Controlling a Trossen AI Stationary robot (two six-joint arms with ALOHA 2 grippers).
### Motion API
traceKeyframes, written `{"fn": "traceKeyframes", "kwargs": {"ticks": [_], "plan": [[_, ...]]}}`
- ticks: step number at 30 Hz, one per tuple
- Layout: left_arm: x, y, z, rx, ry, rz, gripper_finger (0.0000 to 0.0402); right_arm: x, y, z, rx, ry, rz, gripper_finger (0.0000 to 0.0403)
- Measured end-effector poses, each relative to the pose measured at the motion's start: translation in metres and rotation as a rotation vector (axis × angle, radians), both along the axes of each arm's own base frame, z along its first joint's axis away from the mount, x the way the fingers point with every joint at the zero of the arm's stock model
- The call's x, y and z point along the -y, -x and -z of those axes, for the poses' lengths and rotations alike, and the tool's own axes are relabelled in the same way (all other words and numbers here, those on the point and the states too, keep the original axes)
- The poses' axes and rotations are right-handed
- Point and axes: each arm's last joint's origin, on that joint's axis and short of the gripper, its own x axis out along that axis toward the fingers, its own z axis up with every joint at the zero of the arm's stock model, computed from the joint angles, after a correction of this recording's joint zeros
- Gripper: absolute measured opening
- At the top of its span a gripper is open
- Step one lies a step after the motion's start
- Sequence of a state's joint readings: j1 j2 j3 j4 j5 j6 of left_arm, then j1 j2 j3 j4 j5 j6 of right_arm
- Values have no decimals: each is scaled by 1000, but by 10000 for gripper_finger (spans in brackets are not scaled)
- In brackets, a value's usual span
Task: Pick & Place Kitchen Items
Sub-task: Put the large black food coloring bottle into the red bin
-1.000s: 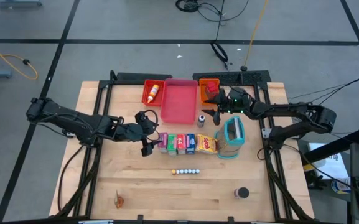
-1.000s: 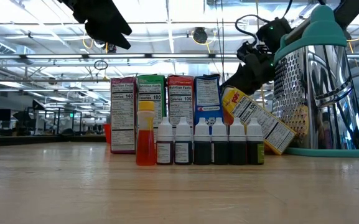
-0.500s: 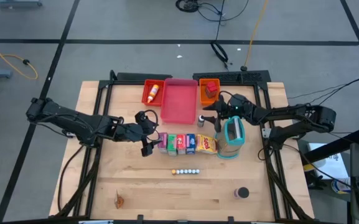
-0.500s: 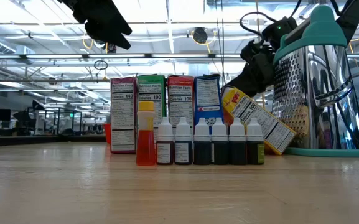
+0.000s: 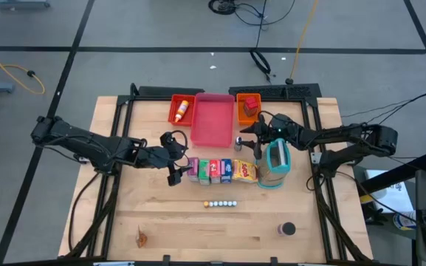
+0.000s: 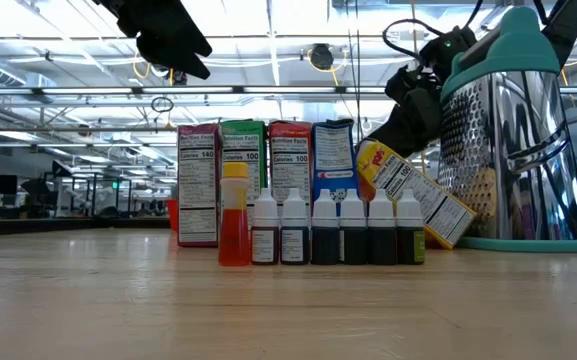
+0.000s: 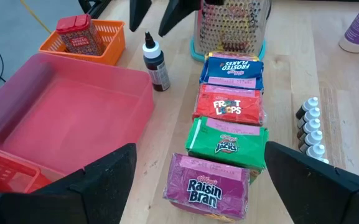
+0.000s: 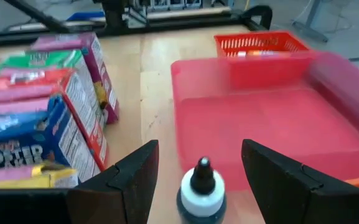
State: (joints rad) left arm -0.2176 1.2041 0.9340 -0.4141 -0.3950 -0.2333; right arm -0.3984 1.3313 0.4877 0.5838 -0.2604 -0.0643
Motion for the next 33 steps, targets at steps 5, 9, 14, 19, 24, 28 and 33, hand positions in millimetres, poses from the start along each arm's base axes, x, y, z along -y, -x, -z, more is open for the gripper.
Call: {"fn": "traceKeyframes", "kwargs": {"ticks": [5, 9, 14, 19, 24, 28, 33], "plan": [[0, 0, 0, 0, 0, 0, 351, -1, -4, 9, -26, -10, -11, 221], [0, 0, 0, -1, 0, 1, 351, 0, -5, 11, -27, -10, -8, 221], [0, 0, 0, -1, 0, 1, 351, 0, -5, 11, -21, -4, -3, 221], [0, 0, 0, -1, 0, 1, 351, 1, -5, 11, -28, 0, -3, 221], [0, 0, 0, -1, 0, 1, 351, 1, -5, 11, -31, 13, -4, 221], [0, 0, 0, -1, -1, 1, 351, 2, -4, 13, -50, 24, 30, 221], [0, 0, 0, -1, -1, 1, 351, 2, -4, 13, -51, 25, 33, 202]]}}
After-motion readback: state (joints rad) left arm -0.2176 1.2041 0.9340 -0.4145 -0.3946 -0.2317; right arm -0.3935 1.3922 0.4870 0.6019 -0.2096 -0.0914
